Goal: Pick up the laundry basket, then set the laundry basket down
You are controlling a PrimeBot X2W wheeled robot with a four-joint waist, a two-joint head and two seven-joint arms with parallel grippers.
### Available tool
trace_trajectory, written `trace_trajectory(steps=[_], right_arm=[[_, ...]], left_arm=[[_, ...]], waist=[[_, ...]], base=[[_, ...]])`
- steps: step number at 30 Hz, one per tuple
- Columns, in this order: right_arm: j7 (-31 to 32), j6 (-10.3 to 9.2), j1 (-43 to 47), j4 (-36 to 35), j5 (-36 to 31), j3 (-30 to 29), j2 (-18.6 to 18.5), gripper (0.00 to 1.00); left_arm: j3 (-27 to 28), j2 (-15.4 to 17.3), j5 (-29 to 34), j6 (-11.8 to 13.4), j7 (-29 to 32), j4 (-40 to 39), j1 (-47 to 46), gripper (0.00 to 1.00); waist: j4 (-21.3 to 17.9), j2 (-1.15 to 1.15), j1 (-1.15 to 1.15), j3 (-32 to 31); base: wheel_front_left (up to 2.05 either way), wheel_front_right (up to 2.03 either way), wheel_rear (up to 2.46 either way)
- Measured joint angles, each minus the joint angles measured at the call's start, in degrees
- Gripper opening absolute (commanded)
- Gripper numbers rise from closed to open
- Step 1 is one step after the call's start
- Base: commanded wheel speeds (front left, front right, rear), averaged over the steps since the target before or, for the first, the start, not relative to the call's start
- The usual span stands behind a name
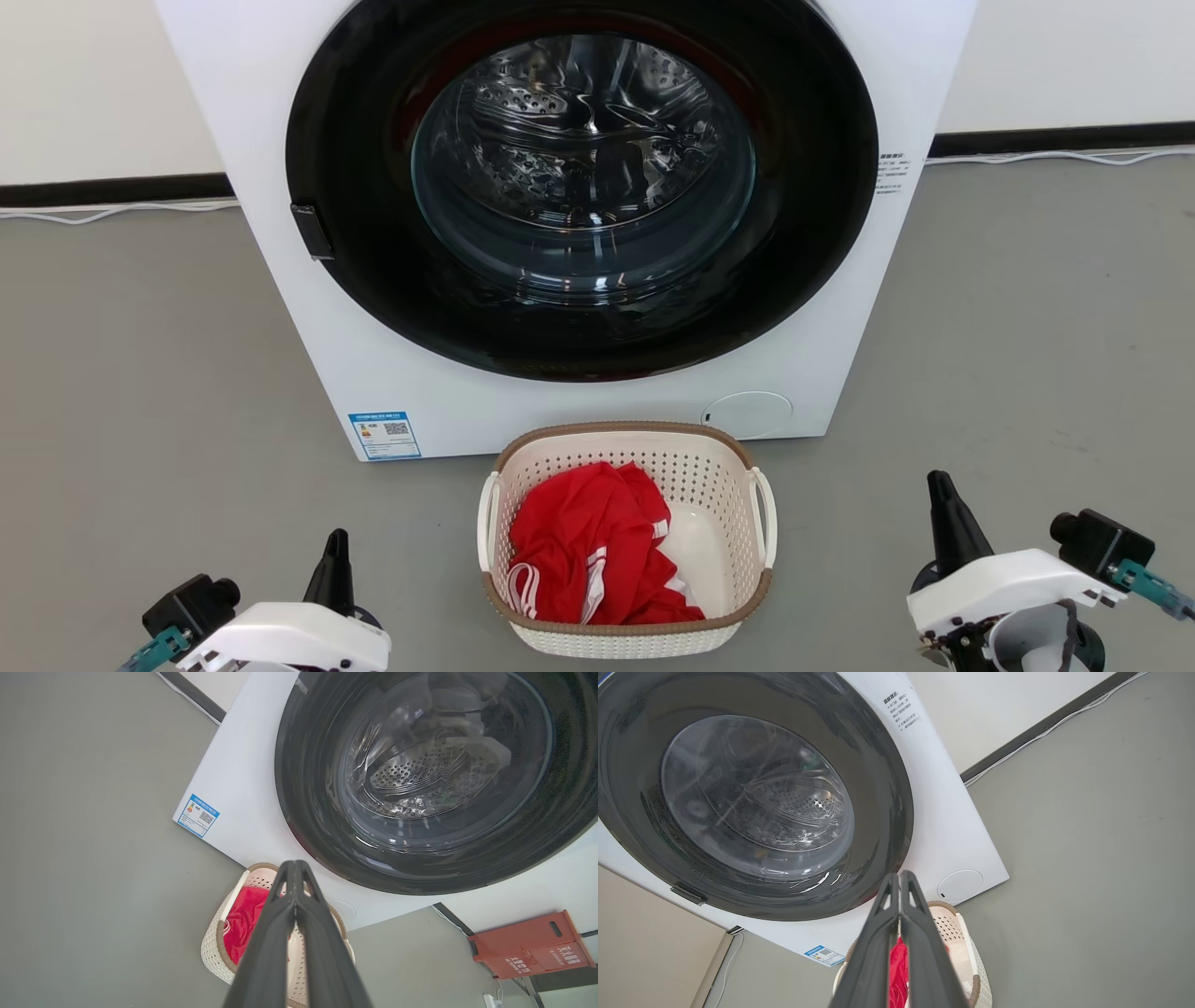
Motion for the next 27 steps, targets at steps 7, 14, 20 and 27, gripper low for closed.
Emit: trace_trajectory(steps=[7,14,20,27], right_arm=[[1.1,0.00,0.3,-1.3,5.1,-0.4,0.0,0.00],[1.9,0.00,1.2,-2.2,9.5,-0.7,0.0,0.00],[3.0,0.00,1.2,-3.3,13.8,-0.9,0.0,0.00],[4.2,0.00,1.2,-4.6,18.8,-1.5,0.0,0.00]], left_arm=[[0.3,0.0,-4.3,-0.5,1.1,-0.9,0.0,0.00],[0.7,0.0,-7.8,-0.9,2.0,-1.7,0.0,0.00],[1.0,0.0,-11.3,-1.4,3.0,-2.4,0.0,0.00],[1.2,0.0,-15.6,-2.0,4.2,-3.3,0.0,0.00]], waist=[[0.2,0.00,0.00,0.0],[0.4,0.00,0.00,0.1],[0.6,0.00,0.00,0.1],[0.8,0.00,-0.01,0.1]], base=[[0.00,0.00,0.00],[0.00,0.00,0.00],[0.00,0.00,0.00],[0.00,0.00,0.00]])
